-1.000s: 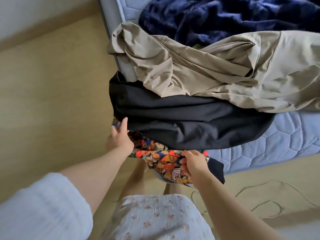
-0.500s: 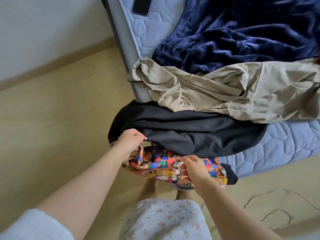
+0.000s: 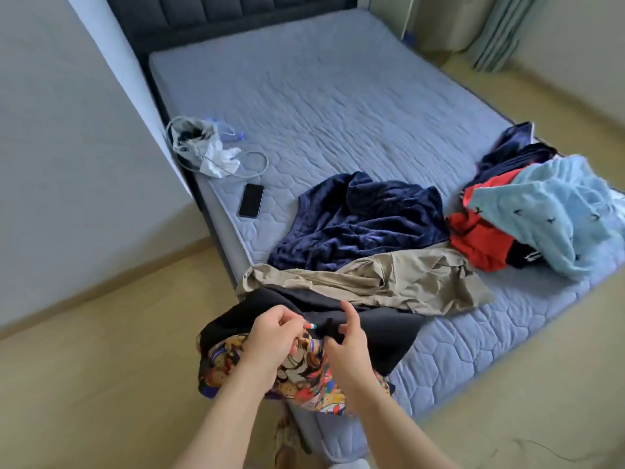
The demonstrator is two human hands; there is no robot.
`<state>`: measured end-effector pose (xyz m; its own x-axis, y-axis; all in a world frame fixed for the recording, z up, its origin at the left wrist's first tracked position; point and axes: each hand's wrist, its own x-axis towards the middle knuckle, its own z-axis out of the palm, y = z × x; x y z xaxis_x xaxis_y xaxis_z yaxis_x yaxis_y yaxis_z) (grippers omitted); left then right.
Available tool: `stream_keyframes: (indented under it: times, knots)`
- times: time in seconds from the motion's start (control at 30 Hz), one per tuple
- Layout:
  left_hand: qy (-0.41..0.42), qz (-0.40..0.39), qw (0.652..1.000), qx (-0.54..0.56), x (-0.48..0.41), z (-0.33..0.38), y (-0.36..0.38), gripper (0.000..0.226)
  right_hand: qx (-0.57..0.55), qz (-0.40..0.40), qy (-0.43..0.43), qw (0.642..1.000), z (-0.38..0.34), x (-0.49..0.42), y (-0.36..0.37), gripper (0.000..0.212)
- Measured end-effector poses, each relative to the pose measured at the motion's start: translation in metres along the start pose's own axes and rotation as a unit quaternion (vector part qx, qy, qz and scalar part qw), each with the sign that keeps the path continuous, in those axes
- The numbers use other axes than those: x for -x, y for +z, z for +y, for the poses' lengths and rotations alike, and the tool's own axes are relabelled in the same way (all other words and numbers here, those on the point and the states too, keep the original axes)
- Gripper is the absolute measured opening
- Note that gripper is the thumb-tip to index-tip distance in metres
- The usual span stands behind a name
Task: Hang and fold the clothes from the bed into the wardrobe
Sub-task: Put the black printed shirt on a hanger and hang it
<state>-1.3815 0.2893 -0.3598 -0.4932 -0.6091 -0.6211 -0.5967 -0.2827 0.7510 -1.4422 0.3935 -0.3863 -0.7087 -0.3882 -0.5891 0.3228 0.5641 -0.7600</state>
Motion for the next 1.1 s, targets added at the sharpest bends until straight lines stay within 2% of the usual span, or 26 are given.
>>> stream_keyframes:
  times: [0.1,0.17,0.3,0.37,0.43,0.5,0.53,0.6,0.67,0.73,0.8,0.83,0.87,0.9,0.97,1.03,1.1]
  knots:
    - [0.073,-0.048,0.996,0.016,0.01,0.05,0.005,0.023,0.025,0.023,-0.064,0.997,-0.037,0.001,-0.016,0.061]
    - [0.12,-0.083,0.989,0.02,0.017,0.078,0.008,0.025,0.029,0.054,-0.097,0.993,-0.057,0.003,-0.028,0.047]
    - [0.206,-0.132,0.969,0.032,0.028,0.112,0.016,0.042,-0.014,0.133,-0.149,0.98,-0.085,0.005,-0.049,0.023]
    - [0.243,-0.154,0.957,0.045,0.033,0.122,0.018,0.041,-0.054,0.16,-0.16,0.973,-0.097,0.006,-0.057,0.021]
    - [0.271,-0.154,0.949,0.045,0.035,0.13,0.018,0.031,-0.099,0.176,-0.16,0.966,-0.106,0.008,-0.064,0.025]
    - [0.288,-0.099,0.952,0.029,0.031,0.131,0.015,0.021,-0.133,0.191,-0.159,0.96,-0.113,0.01,-0.069,0.025]
    - [0.286,-0.03,0.958,0.011,0.026,0.128,0.012,0.017,-0.152,0.193,-0.158,0.956,-0.116,0.01,-0.071,0.025]
    - [0.216,0.151,0.964,-0.036,0.015,0.118,0.004,0.012,-0.187,0.189,-0.158,0.951,-0.122,0.013,-0.071,0.025]
    - [0.128,0.283,0.943,-0.119,0.01,0.103,-0.003,0.03,-0.215,0.184,-0.163,0.945,-0.128,0.019,-0.071,0.03]
    - [0.075,0.305,0.946,-0.085,0.005,0.088,-0.006,0.047,-0.252,0.181,-0.182,0.933,-0.136,0.026,-0.076,0.037]
    - [-0.028,0.216,0.97,0.109,0.003,0.083,-0.008,0.061,-0.299,0.178,-0.194,0.917,-0.148,0.029,-0.086,0.041]
    - [-0.109,0.123,0.962,0.219,0.006,0.085,-0.009,0.065,-0.32,0.174,-0.195,0.911,-0.155,0.029,-0.09,0.039]
    - [-0.181,0.007,0.94,0.29,0.008,0.089,-0.01,0.067,-0.335,0.168,-0.194,0.907,-0.161,0.03,-0.093,0.032]
    - [-0.205,-0.083,0.916,0.334,0.012,0.096,-0.012,0.066,-0.348,0.16,-0.192,0.904,-0.166,0.031,-0.095,0.022]
    - [-0.151,-0.16,0.896,0.386,0.015,0.11,-0.013,0.056,-0.376,0.148,-0.176,0.898,-0.171,0.033,-0.098,0.012]
    - [-0.118,-0.191,0.891,0.395,0.021,0.126,-0.009,0.045,-0.406,0.139,-0.18,0.885,-0.173,0.038,-0.099,0.015]
    - [-0.096,-0.202,0.897,0.381,0.023,0.141,-0.009,0.048,-0.418,0.137,-0.202,0.875,-0.175,0.045,-0.101,0.017]
